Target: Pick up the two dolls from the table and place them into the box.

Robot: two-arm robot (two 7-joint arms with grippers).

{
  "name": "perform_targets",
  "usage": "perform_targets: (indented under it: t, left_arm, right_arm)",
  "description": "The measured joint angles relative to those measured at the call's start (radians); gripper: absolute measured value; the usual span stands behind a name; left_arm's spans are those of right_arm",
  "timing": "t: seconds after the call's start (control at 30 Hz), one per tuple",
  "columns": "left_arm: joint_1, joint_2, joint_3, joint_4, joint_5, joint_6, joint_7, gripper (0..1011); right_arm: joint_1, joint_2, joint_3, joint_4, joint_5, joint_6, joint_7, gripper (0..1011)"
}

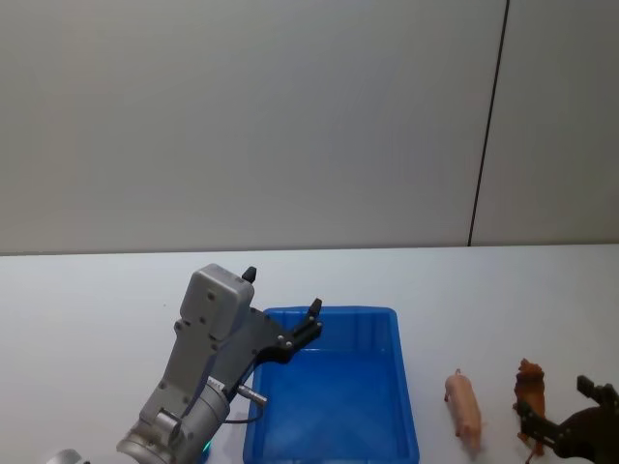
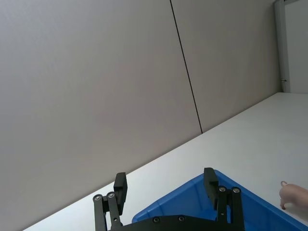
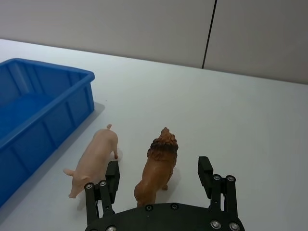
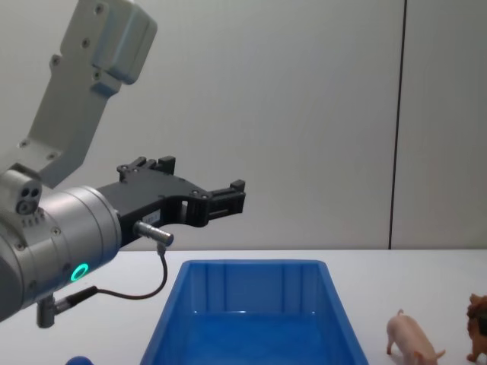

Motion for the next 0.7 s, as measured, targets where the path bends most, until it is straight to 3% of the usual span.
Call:
perform_targets:
  t: [0.37, 0.7]
  left_arm:
    - [0.000, 0.000, 0.000, 0.000, 0.000, 0.000, 0.000, 1001]
    - [0.000, 0.000, 0.000, 0.000, 0.000, 0.000, 0.000, 1001]
  right_arm:
    - [0.047, -0.034, -0.019, 0.078, -0.003, 0.039, 0.020, 979]
    - [0.078, -0.057, -0.029, 0.120, -0.006, 0.073, 0.024, 746]
